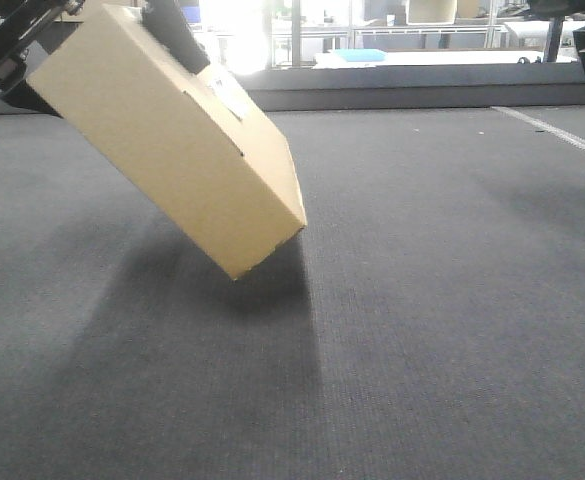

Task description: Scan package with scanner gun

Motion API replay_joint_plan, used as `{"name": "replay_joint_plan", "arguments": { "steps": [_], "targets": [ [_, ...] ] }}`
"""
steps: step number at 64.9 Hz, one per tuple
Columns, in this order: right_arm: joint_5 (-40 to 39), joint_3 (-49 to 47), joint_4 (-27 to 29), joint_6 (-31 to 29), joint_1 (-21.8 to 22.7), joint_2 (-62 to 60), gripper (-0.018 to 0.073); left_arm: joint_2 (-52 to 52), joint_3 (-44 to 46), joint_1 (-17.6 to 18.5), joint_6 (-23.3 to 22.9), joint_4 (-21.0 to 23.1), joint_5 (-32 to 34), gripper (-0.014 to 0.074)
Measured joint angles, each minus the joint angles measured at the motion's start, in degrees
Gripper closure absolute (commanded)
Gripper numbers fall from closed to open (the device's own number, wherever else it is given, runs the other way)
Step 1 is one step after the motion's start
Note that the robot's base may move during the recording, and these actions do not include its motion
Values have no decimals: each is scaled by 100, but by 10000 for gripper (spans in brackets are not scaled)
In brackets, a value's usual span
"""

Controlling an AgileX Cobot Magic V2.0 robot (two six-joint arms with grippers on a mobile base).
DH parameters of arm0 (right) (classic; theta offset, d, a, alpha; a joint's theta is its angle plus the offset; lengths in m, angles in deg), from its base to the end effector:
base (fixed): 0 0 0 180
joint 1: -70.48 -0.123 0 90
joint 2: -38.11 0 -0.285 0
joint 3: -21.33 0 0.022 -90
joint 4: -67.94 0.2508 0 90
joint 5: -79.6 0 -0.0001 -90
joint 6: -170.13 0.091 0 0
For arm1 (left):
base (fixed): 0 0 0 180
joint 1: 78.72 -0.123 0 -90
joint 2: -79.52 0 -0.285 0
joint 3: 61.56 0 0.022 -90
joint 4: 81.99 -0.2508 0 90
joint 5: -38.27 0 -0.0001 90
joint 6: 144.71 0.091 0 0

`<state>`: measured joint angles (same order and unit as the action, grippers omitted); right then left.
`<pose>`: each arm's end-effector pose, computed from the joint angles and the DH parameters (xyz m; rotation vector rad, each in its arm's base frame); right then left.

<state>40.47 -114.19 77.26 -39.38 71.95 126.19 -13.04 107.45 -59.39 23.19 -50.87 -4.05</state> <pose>0.2801 -0.0165 0.2483 -0.2198 1.6372 -0.4001 0.2865 -0.1341 0.3035 -0.2177 2.5800 -0.8310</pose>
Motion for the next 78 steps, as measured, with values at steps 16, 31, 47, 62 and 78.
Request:
{"name": "replay_joint_plan", "arguments": {
  "steps": [16,31,47,62,78],
  "targets": [
    [-101,0,4,0,0,0,378,0,0,0,0,-30,0,707],
    [-20,0,15,248,0,-267,378,0,73,-103,-4,-527,-190,707],
    [160,0,15,1145,0,-651,378,189,125,-735,383,-913,-294,707],
    [74,215,-18,2383,0,-660,378,580,150,-1594,570,-1754,-826,707],
    [-959,1110,-42,3083,0,-663,378,633,150,-2251,1036,-2164,-1184,707]
  ]
}}
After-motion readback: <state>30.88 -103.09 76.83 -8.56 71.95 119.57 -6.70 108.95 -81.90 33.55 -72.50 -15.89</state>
